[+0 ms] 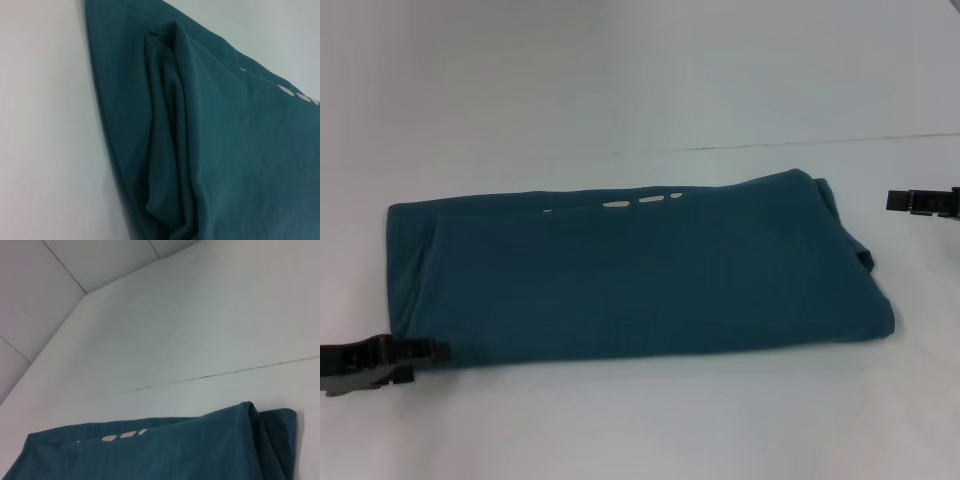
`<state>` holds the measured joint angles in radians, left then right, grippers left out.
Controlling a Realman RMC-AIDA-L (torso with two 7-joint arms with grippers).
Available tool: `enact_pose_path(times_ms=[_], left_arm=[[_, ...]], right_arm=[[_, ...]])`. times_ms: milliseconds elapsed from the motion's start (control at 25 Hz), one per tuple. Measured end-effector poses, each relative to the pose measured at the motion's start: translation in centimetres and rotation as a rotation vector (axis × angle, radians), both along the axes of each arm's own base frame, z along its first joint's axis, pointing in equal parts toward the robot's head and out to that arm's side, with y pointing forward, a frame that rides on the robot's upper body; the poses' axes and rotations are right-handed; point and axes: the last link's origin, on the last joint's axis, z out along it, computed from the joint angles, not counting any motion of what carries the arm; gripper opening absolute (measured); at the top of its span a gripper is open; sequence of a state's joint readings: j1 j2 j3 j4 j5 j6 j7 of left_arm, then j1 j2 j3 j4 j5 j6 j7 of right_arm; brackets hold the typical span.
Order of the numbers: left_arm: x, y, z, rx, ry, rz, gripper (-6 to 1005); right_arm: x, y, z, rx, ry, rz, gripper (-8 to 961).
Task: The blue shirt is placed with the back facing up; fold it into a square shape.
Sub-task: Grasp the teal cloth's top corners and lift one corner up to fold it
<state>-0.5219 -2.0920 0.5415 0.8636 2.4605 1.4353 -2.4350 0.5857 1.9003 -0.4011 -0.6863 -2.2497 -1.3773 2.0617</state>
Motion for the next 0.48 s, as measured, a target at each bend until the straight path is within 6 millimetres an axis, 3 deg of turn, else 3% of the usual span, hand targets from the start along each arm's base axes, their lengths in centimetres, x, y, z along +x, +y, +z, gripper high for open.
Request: enact_pose_path(times_ms=[480], left_arm=[[0.49, 0.27, 0.03, -0.038, 0.008, 0.009, 726]], right_arm=[[-0.07, 0.26, 0.44, 0.021, -0.001, -0.004, 835]])
